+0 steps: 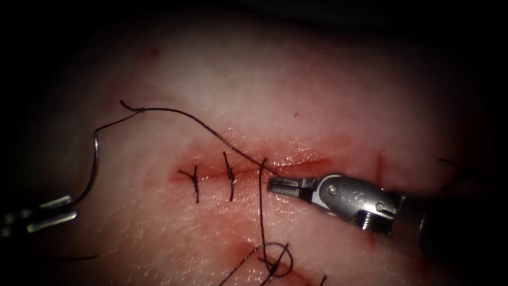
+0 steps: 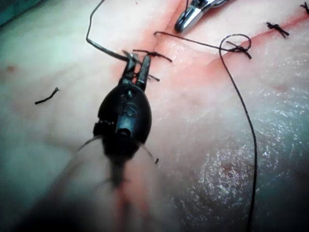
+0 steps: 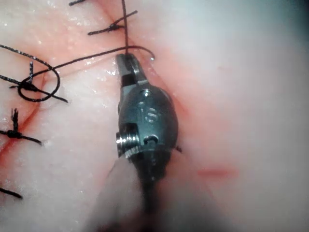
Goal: Wound Closure
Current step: With the right tool, pull the suture through until only a short tail is left.
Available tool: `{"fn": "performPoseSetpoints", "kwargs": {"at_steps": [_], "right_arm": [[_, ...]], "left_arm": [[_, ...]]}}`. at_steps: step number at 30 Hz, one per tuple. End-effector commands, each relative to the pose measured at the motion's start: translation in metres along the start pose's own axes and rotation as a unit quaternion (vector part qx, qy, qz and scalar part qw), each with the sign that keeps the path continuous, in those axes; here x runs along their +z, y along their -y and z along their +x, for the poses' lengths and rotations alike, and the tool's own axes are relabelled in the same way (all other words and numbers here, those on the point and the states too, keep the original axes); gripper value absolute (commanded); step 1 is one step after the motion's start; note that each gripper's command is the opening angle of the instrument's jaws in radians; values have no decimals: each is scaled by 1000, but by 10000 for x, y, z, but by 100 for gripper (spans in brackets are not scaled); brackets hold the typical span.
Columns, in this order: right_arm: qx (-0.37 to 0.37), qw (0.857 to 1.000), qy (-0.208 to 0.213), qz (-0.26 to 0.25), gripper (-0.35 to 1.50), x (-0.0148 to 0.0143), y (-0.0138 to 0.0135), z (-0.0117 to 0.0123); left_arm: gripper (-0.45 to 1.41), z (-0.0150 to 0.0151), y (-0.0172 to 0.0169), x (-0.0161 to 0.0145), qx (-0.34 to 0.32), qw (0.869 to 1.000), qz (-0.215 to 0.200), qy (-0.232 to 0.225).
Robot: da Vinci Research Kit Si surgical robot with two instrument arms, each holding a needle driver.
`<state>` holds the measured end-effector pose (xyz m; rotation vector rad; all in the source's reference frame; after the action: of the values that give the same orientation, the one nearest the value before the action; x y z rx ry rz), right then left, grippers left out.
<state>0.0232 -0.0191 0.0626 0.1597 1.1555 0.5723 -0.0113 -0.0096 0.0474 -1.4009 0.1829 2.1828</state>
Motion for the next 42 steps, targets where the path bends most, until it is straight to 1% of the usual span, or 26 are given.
{"fn": "performPoseSetpoints", "kwargs": {"at_steps": [1, 7, 9, 10, 11, 12, 13, 14, 16, 17, 18, 22, 23, 28, 30, 31, 32, 33, 34, 35, 36, 37, 39, 40, 41, 42], "right_arm": [[1, 1000, -4, 0, -35, 9, 1, 2], [8, 1000, -13, 3, -35, -3, 7, 17], [8, 1000, -17, 9, -35, -33, 34, 28], [8, 1000, -17, 9, -35, -33, 34, 28], [6, 1000, -10, 18, -35, -52, 55, 34], [6, 1000, -10, 18, -35, -52, 55, 34], [7, 1000, -6, 23, -35, -61, 65, 37], [5, 999, -1, 32, -35, -83, 87, 45], [2, 999, 6, 39, -35, -102, 107, 53], [2, 999, 6, 39, -35, -102, 107, 53], [0, 999, 11, 47, -35, -121, 128, 64], [-10, 997, 24, 71, -35, -149, 168, 86], [-15, 996, 32, 88, -35, -162, 188, 98], [-22, 992, 32, 124, -35, -181, 222, 128], [-33, 991, 31, 125, -33, -181, 223, 132], [-70, 986, 12, 153, 76, -176, 214, 136], [-76, 985, 5, 153, 98, -175, 208, 136], [-76, 985, 5, 153, 98, -175, 208, 136], [-109, 983, -26, 142, 130, -170, 189, 133], [-138, 980, -57, 131, 148, -163, 167, 130], [-152, 978, -69, 126, 148, -161, 157, 127], [-156, 979, -73, 110, 148, -155, 136, 119], [-171, 979, -67, 94, 147, -150, 120, 111], [-171, 979, -67, 94, 147, -150, 120, 111], [-171, 981, -57, 74, 140, -142, 103, 101], [-173, 981, -53, 66, 136, -137, 96, 96]], "left_arm": [[-45, -3, 1, 9, 0, 1000, 2, 0], [-45, -8, 3, 11, 1, 1000, 0, -1], [-45, -17, 10, 14, 2, 1000, -1, -2], [-45, -17, 10, 14, 2, 1000, -1, -2], [-45, -23, 15, 16, 2, 1000, -3, -3], [-45, -23, 15, 16, 2, 1000, -3, -3], [-45, -26, 17, 17, 3, 1000, -2, -2], [-45, -32, 21, 21, 6, 1000, -2, -2], [-45, -36, 23, 23, 4, 1000, -1, -2], [-45, -36, 23, 23, 4, 1000, -1, -2], [-45, -40, 24, 27, 4, 1000, -1, -2], [-45, -43, 27, 29, 4, 1000, 0, -2], [-45, -43, 27, 28, 2, 1000, -1, -2], [-45, -42, 28, 22, 2, 1000, -2, -2], [-45, -43, 28, 21, 2, 1000, -2, -2], [-45, -44, 30, 17, 3, 1000, -4, -2], [-45, -45, 31, 15, 3, 1000, -5, -3], [-45, -45, 31, 15, 3, 1000, -5, -3], [-45, -47, 36, 10, 4, 1000, -5, 0], [-45, -50, 44, 5, 3, 1000, 0, 5], [-45, -51, 49, 3, 1, 1000, 5, 6], [-45, -55, 60, -1, -8, 1000, 23, 6], [-45, -61, 70, -5, 1, 999, 41, 16], [-45, -61, 70, -5, 1, 999, 41, 16], [-45, -68, 80, -9, 6, 998, 57, 30], [-45, -71, 83, -10, 6, 998, 60, 31]]}}
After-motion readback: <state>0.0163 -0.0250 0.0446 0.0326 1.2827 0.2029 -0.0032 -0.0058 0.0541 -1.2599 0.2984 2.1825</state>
